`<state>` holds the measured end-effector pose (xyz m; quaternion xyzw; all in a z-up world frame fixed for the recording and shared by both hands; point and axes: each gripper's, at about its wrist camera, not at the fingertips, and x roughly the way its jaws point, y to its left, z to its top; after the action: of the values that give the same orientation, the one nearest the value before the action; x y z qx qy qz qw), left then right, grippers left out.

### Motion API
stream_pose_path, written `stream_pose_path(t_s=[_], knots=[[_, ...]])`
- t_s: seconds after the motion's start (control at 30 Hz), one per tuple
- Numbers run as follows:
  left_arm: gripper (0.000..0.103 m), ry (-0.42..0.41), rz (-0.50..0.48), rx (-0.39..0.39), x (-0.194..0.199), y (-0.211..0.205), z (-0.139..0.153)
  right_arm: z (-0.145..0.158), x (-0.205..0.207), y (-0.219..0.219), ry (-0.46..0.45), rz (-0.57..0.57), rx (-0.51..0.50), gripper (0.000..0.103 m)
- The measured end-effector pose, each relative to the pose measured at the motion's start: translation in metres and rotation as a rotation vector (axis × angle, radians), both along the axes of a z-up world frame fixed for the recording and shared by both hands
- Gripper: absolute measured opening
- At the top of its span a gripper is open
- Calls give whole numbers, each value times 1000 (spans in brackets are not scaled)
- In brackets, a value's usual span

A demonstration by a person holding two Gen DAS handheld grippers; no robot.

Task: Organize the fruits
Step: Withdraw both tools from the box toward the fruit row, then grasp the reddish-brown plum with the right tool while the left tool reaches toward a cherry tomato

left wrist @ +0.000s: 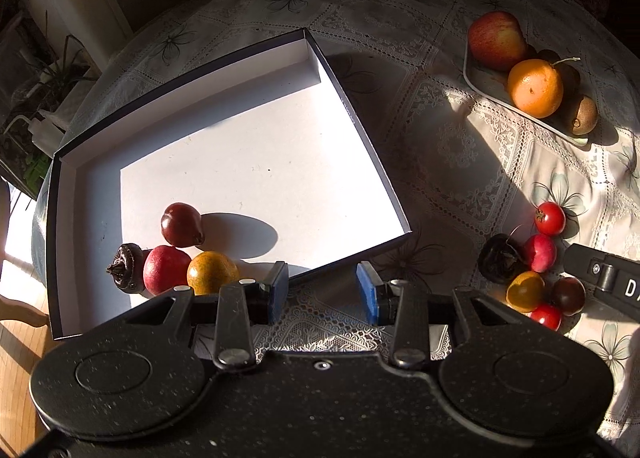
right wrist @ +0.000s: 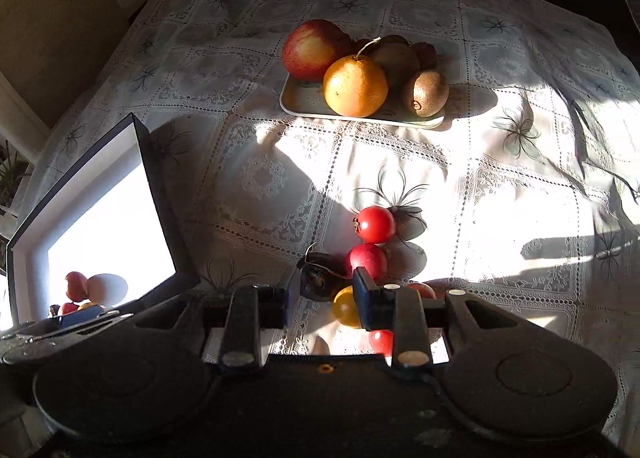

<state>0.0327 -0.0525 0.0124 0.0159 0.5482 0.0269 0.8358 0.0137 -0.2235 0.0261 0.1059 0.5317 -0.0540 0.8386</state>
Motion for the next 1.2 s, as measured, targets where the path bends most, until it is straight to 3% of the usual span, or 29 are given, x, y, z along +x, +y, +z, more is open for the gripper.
stream_pose_path(t_s=[0.33,0.5,0.67,0.87,1.2], knots=[[47,30,-102,-39,-2,-33,-4,-22,-8,-39,86,-40,16,37],[47,66,-128,-65,-1,-46,-10,-39,-10,-53,118,-92,-36,37],[47,82,-145,-63,-2,-55,-16,-51,-8,-66,135,-149,-2,37],[47,97,-147,-66,-1,-52,-20,-58,-2,-61,119,-158,16,37],[47,110,-170,-93,1,-47,-21,-80,11,-47,171,-163,-19,39]])
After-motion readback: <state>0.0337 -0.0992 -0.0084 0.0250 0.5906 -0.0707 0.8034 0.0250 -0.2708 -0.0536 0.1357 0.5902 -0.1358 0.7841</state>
